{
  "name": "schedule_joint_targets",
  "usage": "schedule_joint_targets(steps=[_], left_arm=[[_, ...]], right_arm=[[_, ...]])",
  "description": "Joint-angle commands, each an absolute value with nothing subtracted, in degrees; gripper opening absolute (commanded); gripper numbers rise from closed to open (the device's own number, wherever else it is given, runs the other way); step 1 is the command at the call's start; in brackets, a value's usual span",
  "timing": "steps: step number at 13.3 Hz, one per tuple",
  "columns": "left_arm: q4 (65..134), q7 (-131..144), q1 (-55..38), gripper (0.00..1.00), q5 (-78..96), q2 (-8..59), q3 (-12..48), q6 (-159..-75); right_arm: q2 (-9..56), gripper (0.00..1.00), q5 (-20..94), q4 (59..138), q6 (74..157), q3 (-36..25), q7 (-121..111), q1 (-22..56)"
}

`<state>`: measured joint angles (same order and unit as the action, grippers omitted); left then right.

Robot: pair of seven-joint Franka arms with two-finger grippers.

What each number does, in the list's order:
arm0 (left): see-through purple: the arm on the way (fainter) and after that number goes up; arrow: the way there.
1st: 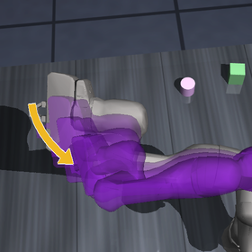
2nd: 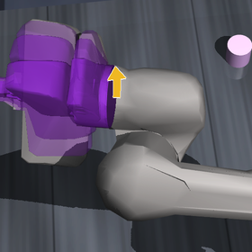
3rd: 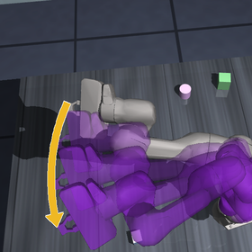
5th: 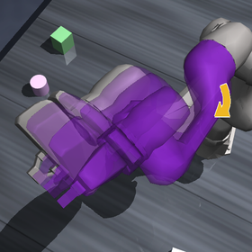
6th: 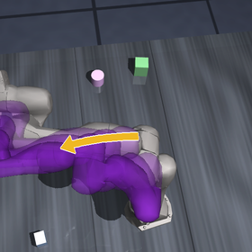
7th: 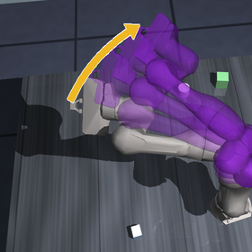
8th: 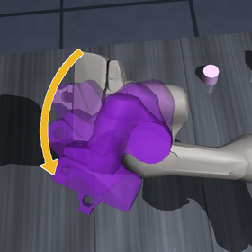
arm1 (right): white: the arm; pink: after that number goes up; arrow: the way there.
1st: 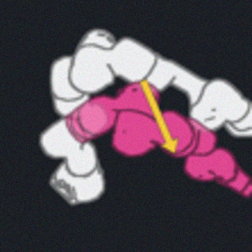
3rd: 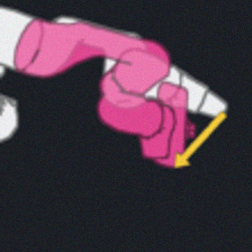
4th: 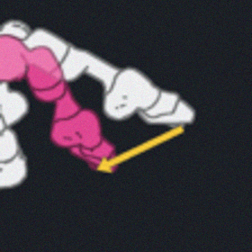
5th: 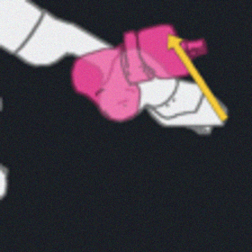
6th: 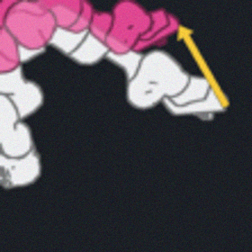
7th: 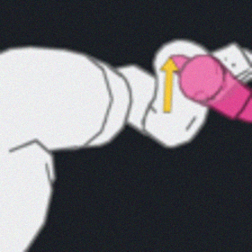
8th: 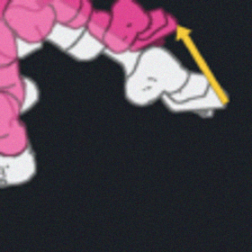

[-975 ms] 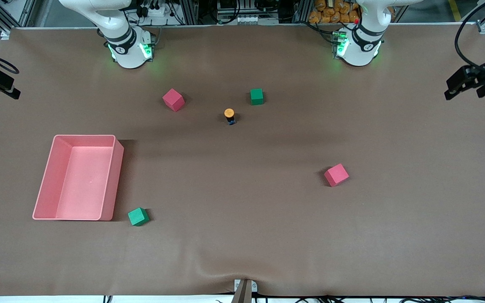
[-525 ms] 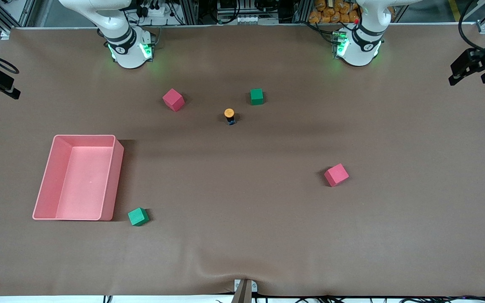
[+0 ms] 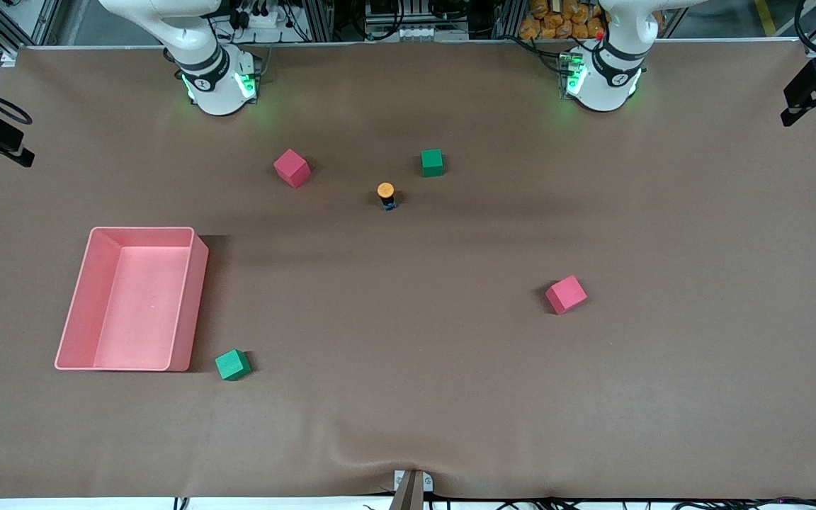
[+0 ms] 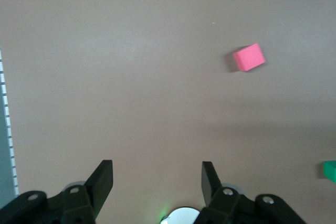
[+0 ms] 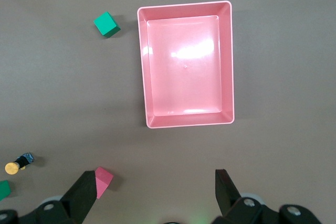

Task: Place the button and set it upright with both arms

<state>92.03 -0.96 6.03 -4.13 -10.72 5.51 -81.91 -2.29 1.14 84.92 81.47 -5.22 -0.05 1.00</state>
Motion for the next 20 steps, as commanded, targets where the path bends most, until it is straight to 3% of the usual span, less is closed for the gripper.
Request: schedule_joint_targets(steps=[1, 10, 20], left_arm=[[91.33, -1.94, 6.59, 0.76, -5.71, -10.2, 5.71, -81.74], [85.7, -1.32, 6.95, 0.77, -4.92, -4.58, 5.8, -81.74], [85.69, 1.32, 6.33, 0.77, -4.23, -4.22, 6.41, -81.91]], right_arm=[[-2.11, 1.0, 1.14, 84.2, 81.21, -5.1, 0.35, 0.79], [-2.11, 1.0, 1.14, 84.2, 81.21, -5.1, 0.35, 0.79], [-2.11, 1.0, 1.14, 84.2, 81.21, -5.1, 0.26, 0.79]])
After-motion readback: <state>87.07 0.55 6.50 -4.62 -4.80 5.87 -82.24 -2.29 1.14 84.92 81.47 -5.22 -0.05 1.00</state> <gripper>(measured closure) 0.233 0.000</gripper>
